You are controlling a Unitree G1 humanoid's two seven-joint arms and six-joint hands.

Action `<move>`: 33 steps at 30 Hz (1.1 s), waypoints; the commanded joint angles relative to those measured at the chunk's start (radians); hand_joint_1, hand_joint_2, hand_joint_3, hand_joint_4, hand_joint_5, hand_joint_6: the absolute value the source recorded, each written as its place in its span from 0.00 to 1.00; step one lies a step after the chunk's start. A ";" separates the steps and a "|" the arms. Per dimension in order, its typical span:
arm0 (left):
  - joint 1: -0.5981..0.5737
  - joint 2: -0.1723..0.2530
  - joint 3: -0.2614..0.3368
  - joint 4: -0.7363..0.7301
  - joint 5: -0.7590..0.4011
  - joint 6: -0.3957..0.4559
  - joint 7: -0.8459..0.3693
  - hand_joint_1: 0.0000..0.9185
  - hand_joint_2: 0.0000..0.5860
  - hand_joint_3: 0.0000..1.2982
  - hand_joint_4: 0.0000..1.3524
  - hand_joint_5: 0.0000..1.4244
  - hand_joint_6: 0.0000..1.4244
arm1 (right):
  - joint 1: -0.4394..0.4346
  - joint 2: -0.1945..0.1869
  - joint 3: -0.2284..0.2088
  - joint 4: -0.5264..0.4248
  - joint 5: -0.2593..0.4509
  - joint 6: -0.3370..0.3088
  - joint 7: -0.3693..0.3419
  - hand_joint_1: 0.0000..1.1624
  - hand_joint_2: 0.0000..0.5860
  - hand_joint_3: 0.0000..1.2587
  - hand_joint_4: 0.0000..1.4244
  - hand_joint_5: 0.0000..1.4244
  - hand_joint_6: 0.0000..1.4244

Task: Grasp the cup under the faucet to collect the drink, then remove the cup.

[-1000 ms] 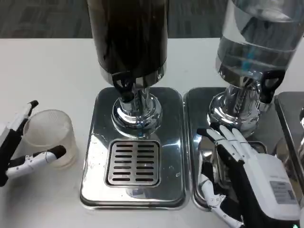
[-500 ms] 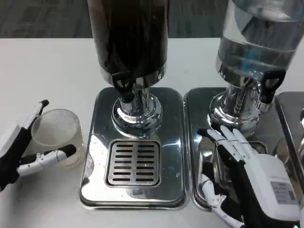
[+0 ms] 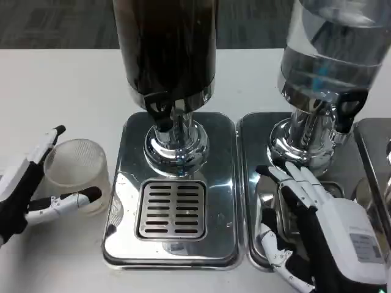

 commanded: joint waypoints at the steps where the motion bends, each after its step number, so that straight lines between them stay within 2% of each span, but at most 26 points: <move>1: -0.014 -0.006 -0.009 0.005 0.014 -0.035 0.024 0.16 0.13 0.00 0.00 0.08 0.13 | 0.005 -0.001 -0.011 -0.001 0.011 0.010 -0.005 0.39 1.00 0.17 0.07 0.06 0.15; 11: -0.027 -0.016 -0.016 0.021 0.025 -0.069 0.021 0.21 0.25 0.01 0.00 0.21 0.23 | 0.004 -0.002 -0.016 -0.004 0.025 0.012 0.004 0.38 1.00 0.17 0.08 0.06 0.15; 15: -0.027 -0.016 -0.019 0.023 0.036 -0.079 0.039 0.25 0.29 0.06 0.06 0.28 0.30 | 0.005 -0.004 -0.018 -0.007 0.031 0.012 0.010 0.38 1.00 0.17 0.08 0.06 0.14; 26: -0.017 -0.015 -0.023 0.020 0.042 -0.104 0.100 0.30 0.35 0.19 0.22 0.48 0.56 | 0.001 -0.010 -0.021 -0.010 0.048 0.007 0.026 0.38 1.00 0.17 0.09 0.06 0.14; 33: -0.007 -0.006 -0.019 0.020 0.033 -0.122 0.125 0.30 0.35 0.24 0.29 0.53 0.62 | -0.008 -0.013 -0.020 -0.006 0.052 0.005 0.029 0.38 1.00 0.17 0.10 0.06 0.14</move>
